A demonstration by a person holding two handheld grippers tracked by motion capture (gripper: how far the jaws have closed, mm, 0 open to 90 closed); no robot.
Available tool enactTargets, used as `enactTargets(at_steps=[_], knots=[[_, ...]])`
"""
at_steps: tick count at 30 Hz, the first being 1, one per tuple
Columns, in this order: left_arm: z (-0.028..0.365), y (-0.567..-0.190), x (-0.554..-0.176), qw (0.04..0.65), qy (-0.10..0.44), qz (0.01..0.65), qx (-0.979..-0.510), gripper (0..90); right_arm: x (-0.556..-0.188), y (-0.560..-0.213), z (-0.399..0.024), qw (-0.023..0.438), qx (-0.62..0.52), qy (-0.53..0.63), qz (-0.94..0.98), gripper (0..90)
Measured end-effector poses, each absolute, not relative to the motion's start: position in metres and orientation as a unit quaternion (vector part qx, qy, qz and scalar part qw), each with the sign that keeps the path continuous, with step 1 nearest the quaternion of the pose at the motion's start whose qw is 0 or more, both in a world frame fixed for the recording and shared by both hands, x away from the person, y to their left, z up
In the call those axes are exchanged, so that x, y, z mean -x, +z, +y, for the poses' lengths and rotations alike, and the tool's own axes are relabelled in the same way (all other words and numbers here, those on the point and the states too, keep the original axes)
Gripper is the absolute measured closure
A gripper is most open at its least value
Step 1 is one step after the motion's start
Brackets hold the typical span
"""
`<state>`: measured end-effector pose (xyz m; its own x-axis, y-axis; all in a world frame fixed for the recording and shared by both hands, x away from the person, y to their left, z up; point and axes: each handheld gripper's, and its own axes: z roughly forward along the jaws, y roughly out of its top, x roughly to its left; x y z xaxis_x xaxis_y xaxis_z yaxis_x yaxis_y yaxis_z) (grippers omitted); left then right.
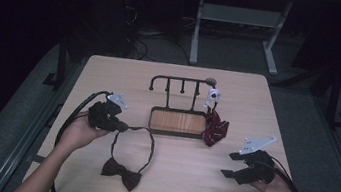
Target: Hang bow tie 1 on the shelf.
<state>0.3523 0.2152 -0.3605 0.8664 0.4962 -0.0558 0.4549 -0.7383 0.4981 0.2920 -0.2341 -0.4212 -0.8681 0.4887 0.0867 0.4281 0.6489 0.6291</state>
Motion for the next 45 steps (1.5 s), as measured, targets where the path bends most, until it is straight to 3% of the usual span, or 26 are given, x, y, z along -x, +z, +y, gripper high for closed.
enactTargets(at_steps=[45], knots=[[0.2, -0.296, -0.351, 0.251, 0.083, 0.214, -0.94, 89.8, -0.292, -0.42, -0.238, 0.046, -0.251, 0.337, 0.906, 31.6]])
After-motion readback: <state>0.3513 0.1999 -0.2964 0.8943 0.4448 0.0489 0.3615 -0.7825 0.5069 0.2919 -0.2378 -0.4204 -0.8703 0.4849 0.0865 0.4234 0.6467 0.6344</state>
